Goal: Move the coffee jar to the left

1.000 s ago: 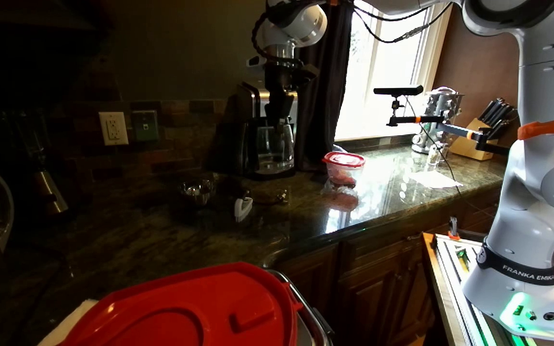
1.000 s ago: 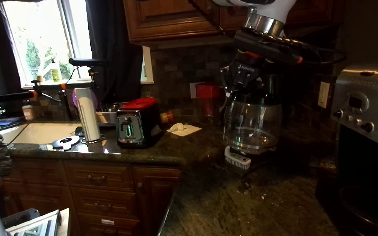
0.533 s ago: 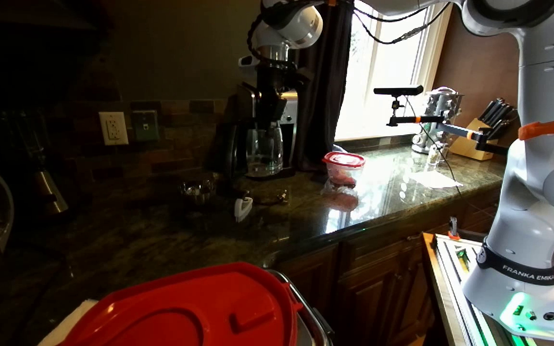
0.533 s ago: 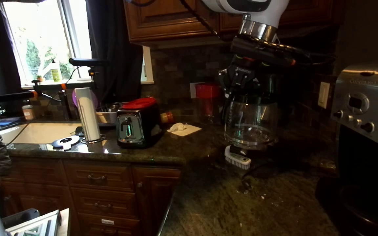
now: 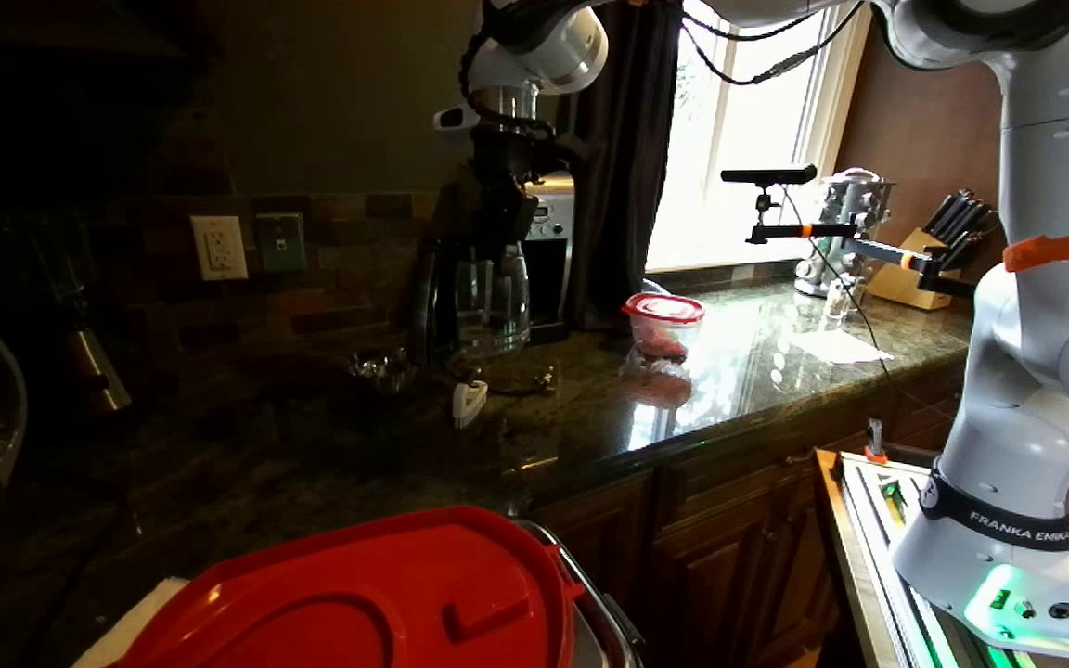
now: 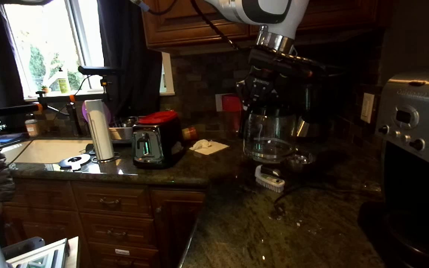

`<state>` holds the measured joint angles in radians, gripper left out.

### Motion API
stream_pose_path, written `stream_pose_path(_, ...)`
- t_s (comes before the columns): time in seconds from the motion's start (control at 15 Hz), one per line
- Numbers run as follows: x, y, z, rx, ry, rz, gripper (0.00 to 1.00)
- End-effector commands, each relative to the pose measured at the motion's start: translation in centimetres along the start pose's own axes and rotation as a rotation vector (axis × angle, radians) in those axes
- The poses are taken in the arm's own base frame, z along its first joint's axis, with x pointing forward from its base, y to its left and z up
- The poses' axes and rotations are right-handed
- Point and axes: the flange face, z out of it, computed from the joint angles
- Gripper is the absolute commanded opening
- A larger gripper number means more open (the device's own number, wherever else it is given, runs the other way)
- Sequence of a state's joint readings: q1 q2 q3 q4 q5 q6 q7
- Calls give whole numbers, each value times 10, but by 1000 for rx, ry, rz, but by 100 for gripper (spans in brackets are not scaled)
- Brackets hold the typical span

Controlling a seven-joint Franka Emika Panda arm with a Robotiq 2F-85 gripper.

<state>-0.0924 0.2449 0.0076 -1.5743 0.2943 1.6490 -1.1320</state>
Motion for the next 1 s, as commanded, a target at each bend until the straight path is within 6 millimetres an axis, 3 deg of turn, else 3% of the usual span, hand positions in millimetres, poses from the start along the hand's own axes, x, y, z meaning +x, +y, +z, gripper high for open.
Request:
stream_pose_path(0.0,8,5,5,-6,-7,-17,2)
stream_pose_path(0.27,52,9,37,16,-69,-149,2)
stream_pose_path(0.47,90,-1,57,30,-123,-266,2)
stream_pose_path(0.93,155,-19,86,21,-153,-498,2)
